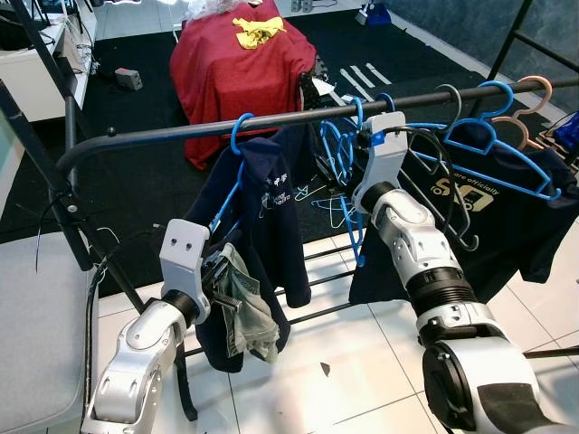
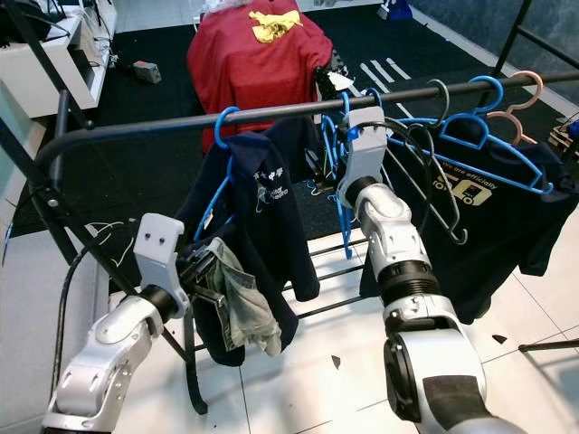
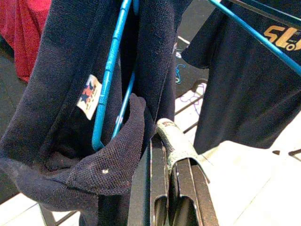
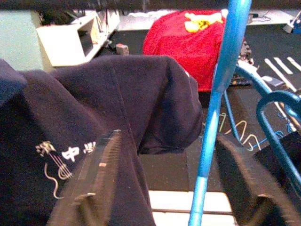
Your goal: Hang hanger
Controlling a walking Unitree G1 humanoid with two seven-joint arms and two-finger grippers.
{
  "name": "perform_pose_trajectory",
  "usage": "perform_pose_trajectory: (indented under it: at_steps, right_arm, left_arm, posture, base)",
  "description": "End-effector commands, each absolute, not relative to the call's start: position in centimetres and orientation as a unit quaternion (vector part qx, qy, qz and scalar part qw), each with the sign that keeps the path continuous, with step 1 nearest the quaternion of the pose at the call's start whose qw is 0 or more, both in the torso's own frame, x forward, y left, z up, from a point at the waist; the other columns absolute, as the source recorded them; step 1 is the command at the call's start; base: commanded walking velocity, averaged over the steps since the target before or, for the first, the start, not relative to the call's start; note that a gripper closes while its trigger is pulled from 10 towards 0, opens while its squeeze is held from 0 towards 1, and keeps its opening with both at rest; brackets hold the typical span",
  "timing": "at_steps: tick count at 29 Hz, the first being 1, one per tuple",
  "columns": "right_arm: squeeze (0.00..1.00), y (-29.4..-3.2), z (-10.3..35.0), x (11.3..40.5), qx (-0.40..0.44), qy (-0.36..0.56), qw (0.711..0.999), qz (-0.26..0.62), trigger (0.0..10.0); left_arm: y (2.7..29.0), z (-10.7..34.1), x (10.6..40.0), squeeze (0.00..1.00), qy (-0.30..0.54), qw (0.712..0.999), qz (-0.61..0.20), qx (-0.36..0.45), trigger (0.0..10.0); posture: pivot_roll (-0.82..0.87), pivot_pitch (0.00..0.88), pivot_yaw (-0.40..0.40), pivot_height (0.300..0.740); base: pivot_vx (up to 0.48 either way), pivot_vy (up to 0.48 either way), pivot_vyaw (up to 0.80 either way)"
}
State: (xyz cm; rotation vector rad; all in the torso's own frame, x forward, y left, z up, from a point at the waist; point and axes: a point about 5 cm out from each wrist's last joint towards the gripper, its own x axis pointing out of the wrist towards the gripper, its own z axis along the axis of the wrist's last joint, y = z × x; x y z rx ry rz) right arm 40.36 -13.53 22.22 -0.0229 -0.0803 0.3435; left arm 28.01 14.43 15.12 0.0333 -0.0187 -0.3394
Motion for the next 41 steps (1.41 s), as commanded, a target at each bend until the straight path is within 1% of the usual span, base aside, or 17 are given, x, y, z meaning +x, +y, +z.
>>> perform_pose_trajectory:
  at_steps: [1,2,4,5,6,7,15,23,24,26,27,28,30,37,39,40,41]
  right_arm:
    - [0.00,-13.7,22.3,40.5,-0.015,-0.034,0.985,0.171,4.7]
    - [0.00,-13.8,22.2,40.6,-0.015,-0.029,0.985,0.169,4.5]
    - [0.00,-13.8,22.2,40.7,-0.014,-0.027,0.985,0.169,4.5]
    - [0.00,-13.9,22.1,40.7,-0.014,-0.027,0.985,0.168,3.7]
    - [0.00,-13.9,22.1,40.7,-0.014,-0.027,0.985,0.168,3.7]
    - [0.00,-14.0,22.1,40.7,-0.014,-0.027,0.986,0.165,2.8]
    - [0.00,-14.1,22.2,40.9,-0.016,-0.029,0.986,0.165,2.8]
    - [0.00,-14.1,22.7,40.8,-0.020,-0.045,0.986,0.159,2.1]
    - [0.00,-14.0,22.8,40.7,-0.022,-0.050,0.986,0.157,1.7]
    - [0.00,-14.0,22.8,40.7,-0.022,-0.050,0.986,0.157,1.7]
    - [0.00,-14.0,22.5,40.0,-0.037,-0.061,0.987,0.145,0.3]
    - [0.00,-14.0,22.5,40.0,-0.037,-0.061,0.987,0.145,0.3]
    - [0.00,-13.9,21.7,38.4,-0.058,-0.071,0.989,0.120,0.0]
    - [0.00,-14.0,21.0,37.4,-0.068,-0.069,0.990,0.104,0.0]
    - [0.00,-13.4,19.9,36.4,-0.059,-0.052,0.991,0.109,0.0]
    - [0.00,-13.0,18.8,35.4,-0.061,-0.035,0.991,0.112,0.0]
    - [0.00,-13.0,18.8,35.4,-0.061,-0.035,0.991,0.112,0.0]
  left_arm:
    - [15.0,14.7,27.9,0.00,0.000,0.986,-0.165,0.026,10.0]
    - [15.0,14.7,27.9,0.00,0.000,0.986,-0.166,0.026,10.0]
    - [15.0,14.7,27.9,0.00,0.000,0.986,-0.167,0.026,10.0]
    - [14.9,14.7,27.9,0.00,0.000,0.986,-0.167,0.026,10.0]
    - [14.9,14.7,27.9,0.00,0.000,0.986,-0.167,0.026,10.0]
    - [14.9,14.8,27.9,0.00,-0.003,0.985,-0.169,0.026,10.0]
    - [14.8,14.9,28.1,0.00,-0.007,0.985,-0.171,0.025,10.0]
    - [14.7,14.9,28.5,0.00,-0.010,0.984,-0.174,0.026,10.0]
    - [14.7,14.9,28.6,0.00,-0.011,0.984,-0.174,0.026,10.0]
    - [14.7,14.9,28.6,0.00,-0.011,0.984,-0.174,0.026,10.0]
    - [14.6,15.0,28.7,0.00,-0.014,0.985,-0.172,0.024,10.0]
    - [14.6,15.0,28.7,0.00,-0.014,0.985,-0.172,0.024,10.0]
    - [14.5,14.9,28.7,0.00,-0.015,0.985,-0.171,0.020,10.0]
    - [14.4,14.8,28.6,0.00,-0.014,0.985,-0.172,0.014,10.0]
    - [14.3,14.7,28.6,0.00,-0.013,0.985,-0.172,0.012,10.0]
    - [14.3,14.7,28.5,0.00,-0.013,0.985,-0.172,0.007,10.0]
    - [14.3,14.7,28.5,0.00,-0.013,0.985,-0.172,0.007,10.0]
  posture:
    - [0.05,0.127,0.028,0.740]
    - [0.05,0.126,0.029,0.740]
    - [0.05,0.126,0.029,0.740]
    - [0.05,0.122,0.030,0.740]
    - [0.05,0.122,0.030,0.740]
    - [0.05,0.113,0.031,0.740]
    - [0.05,0.095,0.028,0.740]
    - [0.04,0.069,0.018,0.740]
    - [0.04,0.069,0.018,0.740]
    - [0.04,0.069,0.018,0.740]
    - [0.04,0.049,0.008,0.740]
    - [0.04,0.049,0.008,0.740]
    - [0.03,0.039,0.005,0.740]
    - [0.03,0.037,0.004,0.740]
    - [0.02,0.033,-0.005,0.740]
    - [0.02,0.039,-0.003,0.740]
    - [0.02,0.039,-0.003,0.740]
  base:
    - [0.000,0.000,0.00]
    - [0.000,0.000,0.00]
    - [0.000,0.000,0.00]
    - [0.000,0.000,0.00]
    - [0.000,0.000,0.00]
    - [0.000,0.000,0.00]
    - [0.000,0.000,0.00]
    - [0.000,0.000,0.00]
    - [0.000,0.000,0.00]
    - [0.000,0.000,0.00]
    - [0.000,0.000,0.00]
    - [0.000,0.000,0.00]
    - [0.000,0.000,0.00]
    - [0.000,0.000,0.00]
    - [0.000,0.000,0.00]
    - [0.000,0.000,0.00]
    - [0.000,0.000,0.00]
